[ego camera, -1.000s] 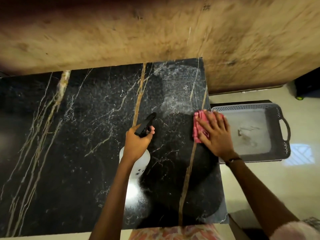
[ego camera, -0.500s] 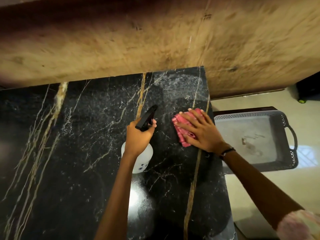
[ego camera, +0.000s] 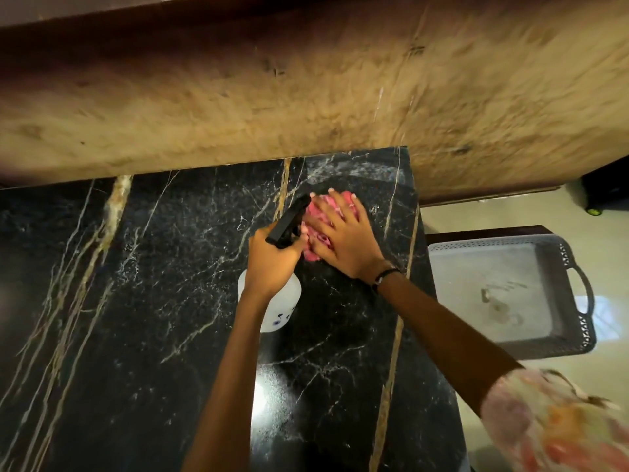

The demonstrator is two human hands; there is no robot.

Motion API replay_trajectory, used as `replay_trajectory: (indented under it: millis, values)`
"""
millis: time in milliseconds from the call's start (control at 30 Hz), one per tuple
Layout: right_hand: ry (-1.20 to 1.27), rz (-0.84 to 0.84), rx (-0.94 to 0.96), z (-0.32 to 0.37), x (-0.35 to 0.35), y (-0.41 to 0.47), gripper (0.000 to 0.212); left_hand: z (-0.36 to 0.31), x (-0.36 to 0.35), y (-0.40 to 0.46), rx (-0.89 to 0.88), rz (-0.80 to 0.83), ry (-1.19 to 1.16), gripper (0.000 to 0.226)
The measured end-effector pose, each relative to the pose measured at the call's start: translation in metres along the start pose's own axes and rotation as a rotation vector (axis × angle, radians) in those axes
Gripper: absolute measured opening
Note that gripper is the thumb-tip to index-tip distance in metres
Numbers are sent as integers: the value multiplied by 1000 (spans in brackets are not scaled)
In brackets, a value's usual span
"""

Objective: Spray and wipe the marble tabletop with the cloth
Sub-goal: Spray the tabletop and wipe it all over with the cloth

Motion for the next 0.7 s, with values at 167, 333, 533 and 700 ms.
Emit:
replay_trajectory:
  millis: [167, 333, 533, 700]
  values:
    - [-19, -18, 87, -52, 4, -36, 56, -3, 3, 15, -38, -8, -3, 26]
    - [23, -38, -221, -50, 10, 28, 58, -2, 3, 17, -32, -10, -7, 24]
    - [17, 36, -253, 13, 1, 112, 58, -1, 4, 14, -121, -1, 49, 8]
    - [68, -21, -206, -4, -1, 97, 54, -3, 5, 14, -97, 0, 29, 8]
Point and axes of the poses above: each hand's wrist, its own y-axis towards the middle knuckle, its own x-axis out of the back of the hand, z = x × y, the point moved 1 cm from there along y, towards the middle knuckle, and after that the axes turned 7 degrees about -x, right-handed, at the moved point
